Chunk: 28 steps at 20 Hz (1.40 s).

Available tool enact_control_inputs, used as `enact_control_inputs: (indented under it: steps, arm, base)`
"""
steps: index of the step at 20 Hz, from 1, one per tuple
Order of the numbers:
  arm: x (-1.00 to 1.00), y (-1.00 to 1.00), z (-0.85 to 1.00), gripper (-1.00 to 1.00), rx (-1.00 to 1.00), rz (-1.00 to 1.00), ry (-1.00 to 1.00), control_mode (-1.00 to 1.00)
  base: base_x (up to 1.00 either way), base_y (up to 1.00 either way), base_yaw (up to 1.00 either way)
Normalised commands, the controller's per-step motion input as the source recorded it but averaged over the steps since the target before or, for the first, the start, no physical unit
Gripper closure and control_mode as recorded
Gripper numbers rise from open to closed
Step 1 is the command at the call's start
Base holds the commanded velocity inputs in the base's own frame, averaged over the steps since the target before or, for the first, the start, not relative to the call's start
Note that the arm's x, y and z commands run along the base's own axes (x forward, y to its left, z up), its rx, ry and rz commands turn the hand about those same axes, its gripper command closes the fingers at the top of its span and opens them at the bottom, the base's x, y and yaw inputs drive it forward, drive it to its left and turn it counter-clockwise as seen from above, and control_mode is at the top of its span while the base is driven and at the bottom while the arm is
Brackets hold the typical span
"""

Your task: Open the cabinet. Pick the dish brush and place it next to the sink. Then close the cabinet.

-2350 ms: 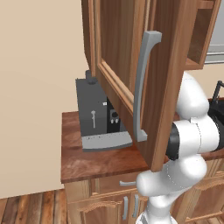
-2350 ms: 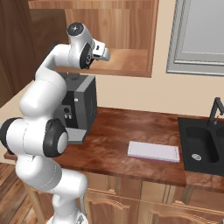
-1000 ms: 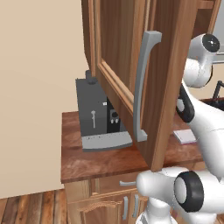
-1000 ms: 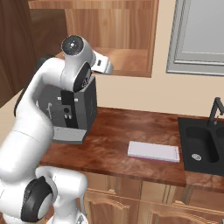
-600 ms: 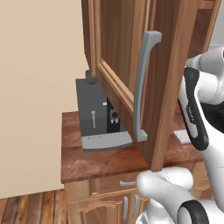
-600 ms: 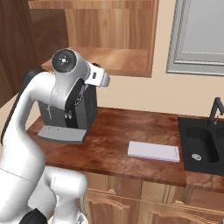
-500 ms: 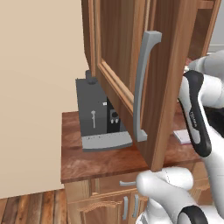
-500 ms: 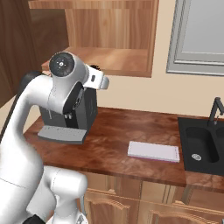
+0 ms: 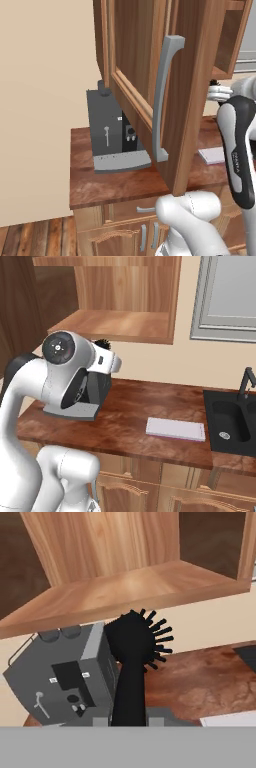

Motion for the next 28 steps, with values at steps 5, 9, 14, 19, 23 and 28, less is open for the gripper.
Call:
enact_control_inputs:
  steps: [5,9,14,19,23,28]
  arm:
    - [-0.15,-0.21,-0.18,1.0,0.0,0.0,0.02,-1.0]
    - [0.0,-0.36,-0.29,1.0,-0.03,0.0,0.09,-1.0]
    - [0.0,-0.37,-0.35,1.0,-0.06,-0.05,0.15,-1.0]
    - [0.01,-0.27,-0.36,1.0,-0.08,-0.09,0.18,-1.0]
    - [0.01,-0.11,-0.39,1.0,-0.05,-0.06,0.15,-1.0]
    - [0.03,-0.01,-0.41,1.0,0.0,-0.01,0.08,-1.0]
  base:
    - [0.0,0.0,0.0]
    - [0.0,0.0,0.0]
    - [0.0,0.0,0.0]
    - [0.0,0.0,0.0]
    - [0.0,0.0,0.0]
    - [0.0,0.0,0.0]
